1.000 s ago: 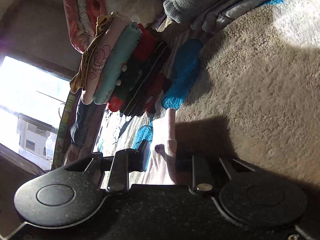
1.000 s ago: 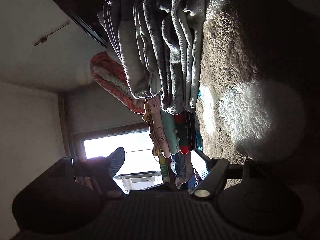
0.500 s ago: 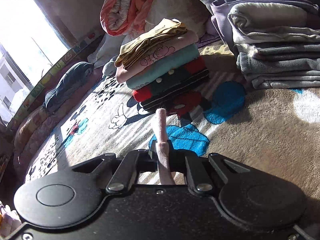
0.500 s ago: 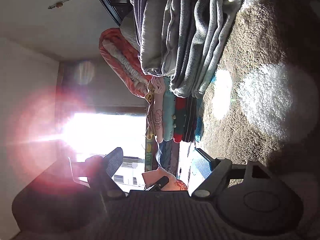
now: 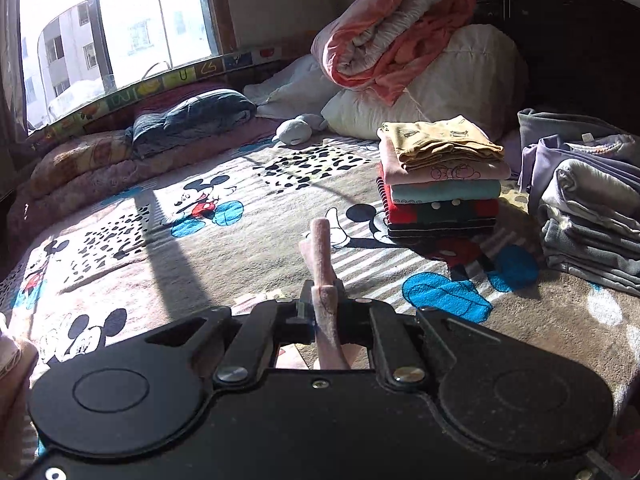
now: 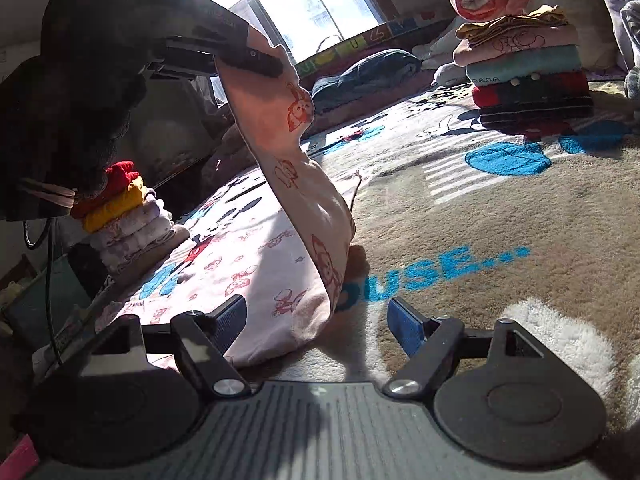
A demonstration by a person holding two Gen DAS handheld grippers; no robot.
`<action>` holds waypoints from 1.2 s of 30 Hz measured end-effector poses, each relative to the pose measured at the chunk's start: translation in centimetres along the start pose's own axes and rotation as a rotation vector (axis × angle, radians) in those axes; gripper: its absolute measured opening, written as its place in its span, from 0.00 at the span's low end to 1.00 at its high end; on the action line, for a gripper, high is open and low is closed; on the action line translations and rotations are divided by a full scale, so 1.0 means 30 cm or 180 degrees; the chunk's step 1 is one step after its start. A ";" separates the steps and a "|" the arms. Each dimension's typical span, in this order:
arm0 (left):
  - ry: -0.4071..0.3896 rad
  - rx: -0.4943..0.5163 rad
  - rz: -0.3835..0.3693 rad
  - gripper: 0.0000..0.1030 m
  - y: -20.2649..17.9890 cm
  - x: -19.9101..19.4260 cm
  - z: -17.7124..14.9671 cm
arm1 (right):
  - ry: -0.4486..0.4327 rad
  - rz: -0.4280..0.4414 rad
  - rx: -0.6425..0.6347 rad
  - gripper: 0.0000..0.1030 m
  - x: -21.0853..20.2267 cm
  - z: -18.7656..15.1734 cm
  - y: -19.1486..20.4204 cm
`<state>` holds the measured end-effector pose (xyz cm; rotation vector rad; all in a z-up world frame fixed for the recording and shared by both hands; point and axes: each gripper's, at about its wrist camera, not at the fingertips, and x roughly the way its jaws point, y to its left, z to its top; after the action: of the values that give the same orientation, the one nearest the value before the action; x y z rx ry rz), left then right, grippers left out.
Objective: Fold clothes
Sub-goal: 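Grasp the garment side edge with the left gripper and lift it, then fold the lifted side over the garment body with the left gripper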
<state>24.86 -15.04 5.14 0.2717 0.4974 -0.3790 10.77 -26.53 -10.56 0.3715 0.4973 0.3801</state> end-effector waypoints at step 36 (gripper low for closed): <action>0.0030 -0.0571 0.0652 0.06 0.591 -0.173 -0.356 | 0.0190 -0.0556 -0.0968 0.54 0.159 -0.091 0.238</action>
<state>23.61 5.96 1.59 0.1488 0.5043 -0.1326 11.37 -17.60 -11.56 0.0220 0.5171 0.2920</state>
